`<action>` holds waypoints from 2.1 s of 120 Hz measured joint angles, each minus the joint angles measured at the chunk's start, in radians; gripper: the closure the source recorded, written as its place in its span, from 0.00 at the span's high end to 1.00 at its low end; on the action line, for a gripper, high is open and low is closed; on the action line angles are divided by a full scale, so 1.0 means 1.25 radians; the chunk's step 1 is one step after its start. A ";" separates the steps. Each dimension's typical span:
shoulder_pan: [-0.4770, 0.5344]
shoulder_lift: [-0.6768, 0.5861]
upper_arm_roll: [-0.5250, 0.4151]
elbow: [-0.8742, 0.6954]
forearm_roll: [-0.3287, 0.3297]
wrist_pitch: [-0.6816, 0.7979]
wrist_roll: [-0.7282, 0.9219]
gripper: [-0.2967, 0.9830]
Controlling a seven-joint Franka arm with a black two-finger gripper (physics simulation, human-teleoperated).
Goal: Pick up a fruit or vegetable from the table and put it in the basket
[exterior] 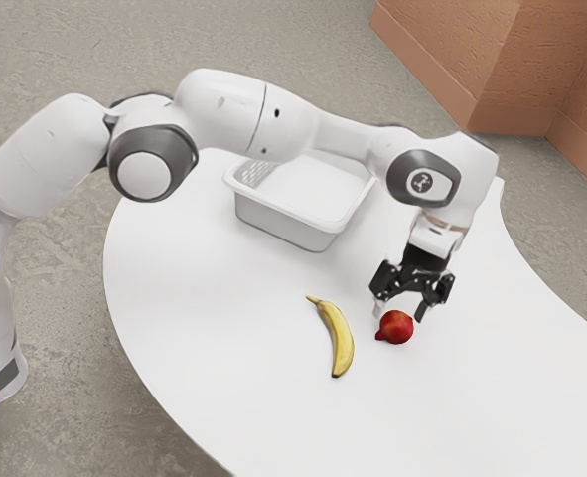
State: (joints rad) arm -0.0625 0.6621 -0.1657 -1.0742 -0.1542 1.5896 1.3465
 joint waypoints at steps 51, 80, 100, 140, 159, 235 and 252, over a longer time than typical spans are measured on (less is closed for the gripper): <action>-0.006 0.023 -0.001 0.000 0.000 0.010 0.053 0.77; -0.006 0.028 -0.001 0.000 -0.001 0.014 0.069 0.76; -0.006 0.027 0.000 0.000 0.000 0.016 0.074 0.52; -0.006 0.010 0.003 0.011 0.002 0.028 0.077 0.49; 0.001 -0.032 0.016 0.036 0.006 0.026 0.073 0.49; 0.242 -0.079 0.168 0.137 0.003 -0.091 0.056 0.49; 0.288 -0.073 0.167 0.136 0.002 -0.098 0.054 0.56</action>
State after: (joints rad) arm 0.2973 0.5713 0.0430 -0.9038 -0.1517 1.4674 1.4144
